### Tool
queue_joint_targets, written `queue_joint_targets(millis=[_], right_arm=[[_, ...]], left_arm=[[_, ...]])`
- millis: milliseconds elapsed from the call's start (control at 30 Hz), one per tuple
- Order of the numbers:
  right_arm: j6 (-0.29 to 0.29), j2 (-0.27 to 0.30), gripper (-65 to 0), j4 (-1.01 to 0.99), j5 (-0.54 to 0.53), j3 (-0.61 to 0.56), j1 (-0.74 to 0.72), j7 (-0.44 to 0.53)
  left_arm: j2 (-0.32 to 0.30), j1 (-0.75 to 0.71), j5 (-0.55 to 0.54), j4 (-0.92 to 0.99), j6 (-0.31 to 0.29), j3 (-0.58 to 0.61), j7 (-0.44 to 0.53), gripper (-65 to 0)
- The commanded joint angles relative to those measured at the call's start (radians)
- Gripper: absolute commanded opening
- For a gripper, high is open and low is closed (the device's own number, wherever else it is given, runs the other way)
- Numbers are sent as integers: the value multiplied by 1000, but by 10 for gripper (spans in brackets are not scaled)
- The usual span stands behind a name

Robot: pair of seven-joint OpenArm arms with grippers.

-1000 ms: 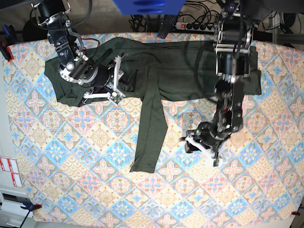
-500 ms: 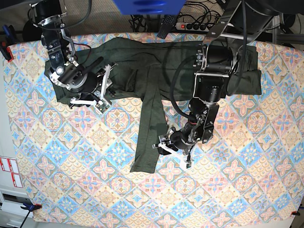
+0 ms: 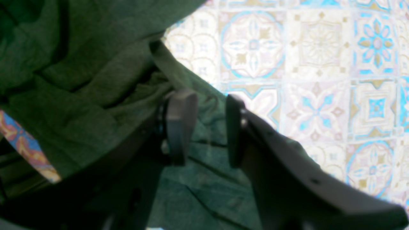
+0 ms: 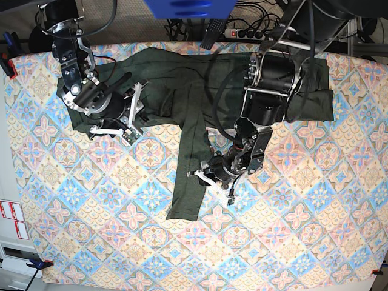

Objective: Fold the T-shirt properly
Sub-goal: 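Grasp the hanging sleeve cuff with the left gripper and lift it onto the strip, then lay the sleeve along the strip and move the left gripper to the strip's end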

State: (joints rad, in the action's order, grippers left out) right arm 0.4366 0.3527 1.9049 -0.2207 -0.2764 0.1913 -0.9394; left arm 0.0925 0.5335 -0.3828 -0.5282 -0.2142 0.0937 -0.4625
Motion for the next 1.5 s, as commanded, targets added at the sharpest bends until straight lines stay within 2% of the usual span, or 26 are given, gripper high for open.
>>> queue_joint_targets(millis=[0, 33, 200, 300, 400, 533, 633, 900, 1033, 1167, 1467], right_arm=[[-2, 7, -458, 20, -9, 7, -9, 18], [-2, 7, -458, 20, -9, 7, -9, 18], [-2, 7, -458, 21, -9, 7, -9, 18], [-2, 7, -458, 21, -9, 7, -9, 18], [-2, 7, -458, 21, -9, 7, -9, 18], [-2, 7, -458, 21, -9, 7, -9, 18], [-2, 7, -458, 21, -9, 7, -9, 18], [-2, 7, -458, 20, -9, 7, -14, 18], [-2, 7, -458, 20, -9, 7, -16, 18], [-2, 7, -458, 18, -9, 7, -16, 18], [-2, 7, -458, 18, -9, 2, -11, 18]], left_arm=[[13, 21, -11, -13, -6, 54, 0, -622], [13, 21, -11, -14, -6, 67, 0, -650], [5, 21, -5, -54, 2, 77, 0, -650], [-43, -20, -8, -172, 3, 79, -6, -650], [-95, -102, -3, -363, 9, 79, -9, -650], [-156, -218, -3, -599, 81, 79, -60, -650], [-202, -312, -6, -761, 104, 77, -88, -650], [-311, -608, -3, -1151, 106, 76, -101, -650], [-353, -777, -3, -1343, 140, 2, -101, -650], [-380, -906, -3, -1453, 143, -91, -101, -650], [-388, -1100, -3, -1484, 141, -260, -100, -650]])
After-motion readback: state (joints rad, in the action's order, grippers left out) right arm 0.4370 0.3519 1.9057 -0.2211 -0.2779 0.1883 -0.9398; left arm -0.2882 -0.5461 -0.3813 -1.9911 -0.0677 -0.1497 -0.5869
